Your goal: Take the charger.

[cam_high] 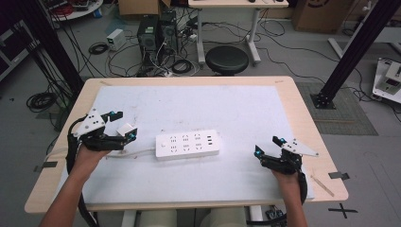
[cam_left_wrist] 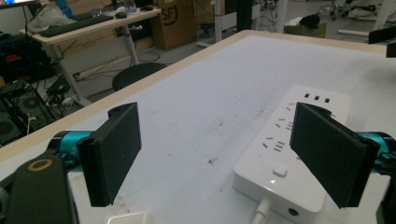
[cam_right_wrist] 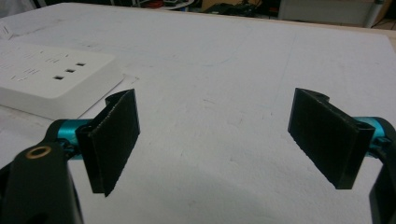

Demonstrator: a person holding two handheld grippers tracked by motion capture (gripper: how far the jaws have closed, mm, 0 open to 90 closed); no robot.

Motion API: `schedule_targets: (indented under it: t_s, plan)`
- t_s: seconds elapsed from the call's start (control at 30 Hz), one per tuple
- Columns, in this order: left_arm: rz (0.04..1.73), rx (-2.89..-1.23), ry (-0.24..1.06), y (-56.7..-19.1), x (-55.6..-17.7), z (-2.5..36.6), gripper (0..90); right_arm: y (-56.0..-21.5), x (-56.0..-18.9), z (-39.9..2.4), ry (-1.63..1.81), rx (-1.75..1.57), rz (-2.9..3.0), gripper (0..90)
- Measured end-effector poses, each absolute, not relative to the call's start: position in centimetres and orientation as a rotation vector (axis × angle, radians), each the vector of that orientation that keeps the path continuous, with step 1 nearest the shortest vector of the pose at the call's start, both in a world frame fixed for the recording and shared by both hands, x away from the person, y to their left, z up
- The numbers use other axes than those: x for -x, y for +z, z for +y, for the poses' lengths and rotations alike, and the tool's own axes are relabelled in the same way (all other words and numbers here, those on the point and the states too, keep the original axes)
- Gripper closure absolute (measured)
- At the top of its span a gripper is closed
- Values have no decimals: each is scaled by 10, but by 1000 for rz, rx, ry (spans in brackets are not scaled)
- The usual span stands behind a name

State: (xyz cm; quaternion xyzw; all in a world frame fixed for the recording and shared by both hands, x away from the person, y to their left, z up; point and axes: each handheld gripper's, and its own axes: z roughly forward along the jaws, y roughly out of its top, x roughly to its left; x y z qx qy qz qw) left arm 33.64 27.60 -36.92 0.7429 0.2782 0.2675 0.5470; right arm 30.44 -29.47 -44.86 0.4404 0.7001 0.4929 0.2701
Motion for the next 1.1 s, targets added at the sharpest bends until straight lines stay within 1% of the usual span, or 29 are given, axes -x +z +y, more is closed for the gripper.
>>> schedule_targets:
  t_s: [0.17, 0.33, 0.5, 0.7, 1.1]
  plan:
    - [695, -1790, 623, -376, -346, 284, 165, -448, -305, -294, 1322, -1186, 1897, 168]
    - [766, -1821, 607, -391, -353, 292, 165, -448, -305, -294, 1323, -1189, 1893, 168]
    - [821, -1857, 622, -402, -356, 300, 165, -448, -305, -294, 1324, -1188, 1899, 168]
    - [877, -1884, 610, -411, -367, 309, 165, -448, -305, -294, 1318, -1185, 1901, 168]
    - [969, -1990, 552, -434, -392, 310, 166, -448, -306, -294, 1310, -1195, 1905, 168]
